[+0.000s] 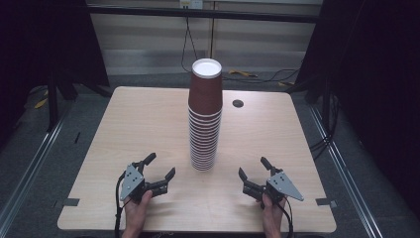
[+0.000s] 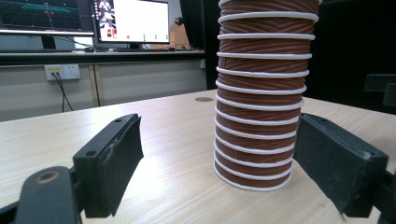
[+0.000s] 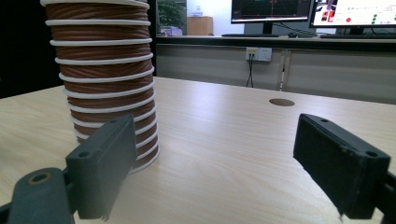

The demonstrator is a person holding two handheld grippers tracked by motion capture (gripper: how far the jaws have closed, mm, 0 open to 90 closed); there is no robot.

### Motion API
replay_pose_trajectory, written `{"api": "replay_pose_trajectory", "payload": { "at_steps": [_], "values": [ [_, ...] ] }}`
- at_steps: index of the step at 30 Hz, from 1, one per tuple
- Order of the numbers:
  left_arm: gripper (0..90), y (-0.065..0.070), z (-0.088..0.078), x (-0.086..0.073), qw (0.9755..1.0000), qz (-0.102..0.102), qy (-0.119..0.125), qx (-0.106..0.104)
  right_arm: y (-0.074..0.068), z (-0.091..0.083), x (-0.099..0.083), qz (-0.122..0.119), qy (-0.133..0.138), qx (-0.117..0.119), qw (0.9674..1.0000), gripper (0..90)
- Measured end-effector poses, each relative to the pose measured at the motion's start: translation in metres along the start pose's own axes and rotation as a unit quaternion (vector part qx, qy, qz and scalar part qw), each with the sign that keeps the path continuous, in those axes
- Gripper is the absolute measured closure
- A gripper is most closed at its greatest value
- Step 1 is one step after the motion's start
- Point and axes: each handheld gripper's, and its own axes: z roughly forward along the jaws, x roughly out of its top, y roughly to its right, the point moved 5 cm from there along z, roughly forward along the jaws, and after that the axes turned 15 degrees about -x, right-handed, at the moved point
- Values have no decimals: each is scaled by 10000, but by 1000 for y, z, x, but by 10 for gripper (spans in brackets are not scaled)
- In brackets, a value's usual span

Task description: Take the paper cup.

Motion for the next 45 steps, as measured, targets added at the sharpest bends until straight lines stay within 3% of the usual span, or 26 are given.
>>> {"api": "replay_pose_trajectory", "payload": {
  "at_steps": [7,13,22,29,34,40,41,45],
  "values": [
    [155,0,0,0,10000,-4,8,-26,2,2,0,69,-123,17,9999,131],
    [155,0,0,0,10000,-7,13,-36,1,3,-1,120,-318,177,9993,135],
    [156,0,0,0,10000,-10,15,-49,2,4,1,394,-460,290,9977,133],
    [156,0,0,0,10000,-9,13,-51,-10,2,16,267,-464,681,9962,159],
    [156,0,0,0,10000,-7,20,-72,-16,3,24,142,-444,834,9954,156],
    [156,0,0,0,10000,-4,15,-87,-19,5,34,180,-389,976,9943,177],
    [156,0,0,0,10000,-6,16,-91,-21,7,38,207,-376,1011,9939,138],
    [156,0,0,0,10000,-5,14,-99,-22,10,48,303,-374,1098,9928,140]
  ]
}}
